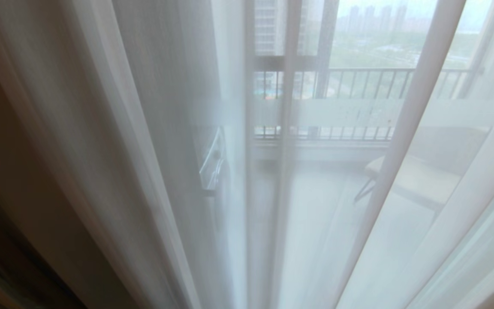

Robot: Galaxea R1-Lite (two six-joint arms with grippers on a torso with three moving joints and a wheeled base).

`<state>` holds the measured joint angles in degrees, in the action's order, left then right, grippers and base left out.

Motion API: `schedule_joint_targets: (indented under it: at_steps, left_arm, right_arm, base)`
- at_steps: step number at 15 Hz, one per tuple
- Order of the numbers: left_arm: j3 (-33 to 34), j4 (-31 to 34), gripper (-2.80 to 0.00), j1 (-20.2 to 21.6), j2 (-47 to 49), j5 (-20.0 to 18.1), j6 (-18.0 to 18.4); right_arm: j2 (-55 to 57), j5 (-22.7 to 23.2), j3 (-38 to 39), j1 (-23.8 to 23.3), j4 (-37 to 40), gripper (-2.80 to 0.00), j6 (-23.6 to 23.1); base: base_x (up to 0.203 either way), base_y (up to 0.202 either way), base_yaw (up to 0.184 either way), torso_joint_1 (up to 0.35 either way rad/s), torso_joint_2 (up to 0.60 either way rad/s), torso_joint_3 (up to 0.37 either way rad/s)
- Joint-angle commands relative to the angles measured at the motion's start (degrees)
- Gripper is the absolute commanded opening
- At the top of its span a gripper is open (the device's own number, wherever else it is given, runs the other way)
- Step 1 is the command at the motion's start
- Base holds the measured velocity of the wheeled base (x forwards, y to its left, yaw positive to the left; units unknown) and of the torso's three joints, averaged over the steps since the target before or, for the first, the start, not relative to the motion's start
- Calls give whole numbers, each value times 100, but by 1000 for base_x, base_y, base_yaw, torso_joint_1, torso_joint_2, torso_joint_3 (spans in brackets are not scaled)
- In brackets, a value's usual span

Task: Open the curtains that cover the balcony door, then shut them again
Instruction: Close the outer curtains on both sides

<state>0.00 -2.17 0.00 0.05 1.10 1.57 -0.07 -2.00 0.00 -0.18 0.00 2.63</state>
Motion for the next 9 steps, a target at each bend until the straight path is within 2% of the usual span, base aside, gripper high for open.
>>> schedule_joint_targets:
  at_steps: [1, 9]
  left_arm:
    - [0, -3, -280, 0, -5, 4, 1]
    - [0, -12, -280, 0, -5, 4, -52]
  right_arm:
    - [7, -2, 0, 1, 0, -280, 0]
    - [7, -2, 0, 1, 0, -280, 0]
  base:
    - [0, 0, 0, 0, 0, 0]
    - [0, 0, 0, 0, 0, 0]
